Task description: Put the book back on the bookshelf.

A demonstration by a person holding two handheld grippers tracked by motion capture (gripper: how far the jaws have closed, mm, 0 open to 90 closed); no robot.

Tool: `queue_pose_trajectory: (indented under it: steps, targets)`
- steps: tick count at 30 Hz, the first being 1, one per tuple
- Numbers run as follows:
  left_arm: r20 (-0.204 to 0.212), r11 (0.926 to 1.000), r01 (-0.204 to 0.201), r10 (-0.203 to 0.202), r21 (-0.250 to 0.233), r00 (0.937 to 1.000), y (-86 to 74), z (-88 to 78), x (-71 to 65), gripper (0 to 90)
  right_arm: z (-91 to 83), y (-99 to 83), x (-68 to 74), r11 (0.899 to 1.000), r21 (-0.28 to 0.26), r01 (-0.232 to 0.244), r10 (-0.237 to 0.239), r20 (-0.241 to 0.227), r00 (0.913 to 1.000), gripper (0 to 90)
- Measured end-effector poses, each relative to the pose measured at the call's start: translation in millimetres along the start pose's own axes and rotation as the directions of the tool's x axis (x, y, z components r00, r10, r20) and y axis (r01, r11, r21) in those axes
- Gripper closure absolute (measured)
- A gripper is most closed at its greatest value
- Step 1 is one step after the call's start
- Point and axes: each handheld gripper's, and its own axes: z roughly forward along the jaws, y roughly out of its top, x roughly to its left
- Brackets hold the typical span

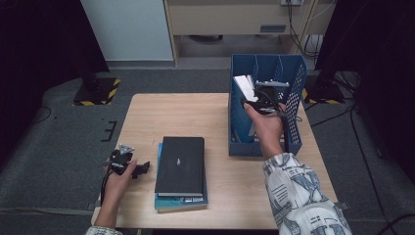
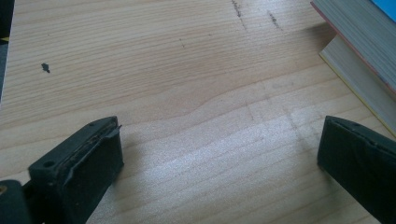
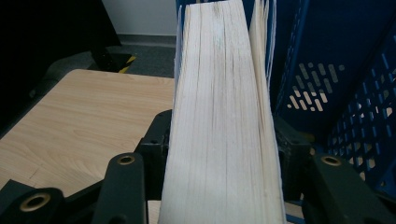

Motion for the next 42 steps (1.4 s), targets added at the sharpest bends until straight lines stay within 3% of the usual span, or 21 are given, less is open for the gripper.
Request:
queue_pose_trajectory:
  steps: [18,24,30,42]
  targets:
    - [0.002,1.0000,-0.003,0.003,0.000,1.0000,0.5,0.4,-0.1,0.0,-0.2,1.1,2.0,1.000,0.004,0.017,-0.017,0.004,0.9999,59.5]
    - [0.002,1.0000,-0.003,0.003,0.000,1.0000,0.5,0.4,-0.1,0.0,0.2,1.0,-4.2,1.000,-0.020,0.001,0.000,0.007,1.0000,60.3]
    - [0.003,1.0000,-0.004,0.004,0.000,1.0000,0.5,0.5,0.0,0.0,2.4,1.8,0.6,0.999,-0.047,0.010,-0.008,0.029,0.9996,60.5]
    - [0.004,1.0000,-0.005,0.005,0.000,1.0000,0.6,0.5,0.0,0.0,6.6,20.4,1.6,0.996,-0.091,-0.007,0.012,0.060,0.9981,60.6]
